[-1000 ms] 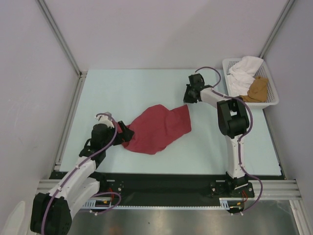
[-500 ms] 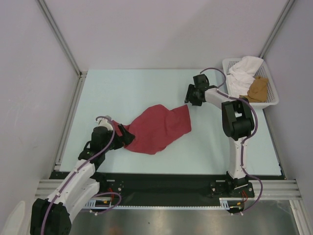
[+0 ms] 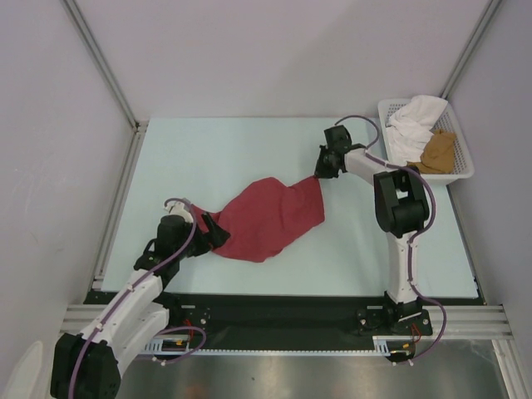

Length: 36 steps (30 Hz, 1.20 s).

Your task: Fold and stack the tank tops

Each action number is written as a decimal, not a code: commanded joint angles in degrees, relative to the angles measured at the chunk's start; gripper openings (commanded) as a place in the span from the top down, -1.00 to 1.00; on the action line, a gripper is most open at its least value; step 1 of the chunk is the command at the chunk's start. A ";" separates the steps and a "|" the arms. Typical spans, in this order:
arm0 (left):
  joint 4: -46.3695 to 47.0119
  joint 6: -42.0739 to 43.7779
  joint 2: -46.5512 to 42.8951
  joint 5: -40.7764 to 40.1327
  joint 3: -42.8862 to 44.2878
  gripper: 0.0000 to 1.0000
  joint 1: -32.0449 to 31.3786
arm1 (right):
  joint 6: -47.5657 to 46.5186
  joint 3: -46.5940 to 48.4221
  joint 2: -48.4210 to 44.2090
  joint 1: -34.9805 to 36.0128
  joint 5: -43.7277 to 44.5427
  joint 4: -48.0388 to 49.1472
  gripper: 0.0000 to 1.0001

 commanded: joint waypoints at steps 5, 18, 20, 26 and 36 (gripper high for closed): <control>3.92 -0.78 2.81 1.22 1.11 -0.98 -0.66 | 1.73 22.33 8.08 -7.43 -2.58 0.04 0.38; 3.85 1.24 11.42 -2.55 6.91 -0.62 -7.95 | 2.43 -16.61 -17.89 -6.64 -6.91 8.55 -0.18; 4.89 1.86 10.81 -3.60 5.60 -0.37 -8.57 | 3.13 -21.92 -21.33 -6.38 -7.52 10.58 -0.09; 5.96 2.65 12.74 -2.99 4.98 0.08 -9.01 | 2.17 -33.19 -31.54 -2.79 -5.77 10.76 -0.14; 5.60 1.51 8.96 -3.96 1.64 0.00 -9.19 | 3.31 -40.05 -35.42 2.22 -4.62 11.19 -0.28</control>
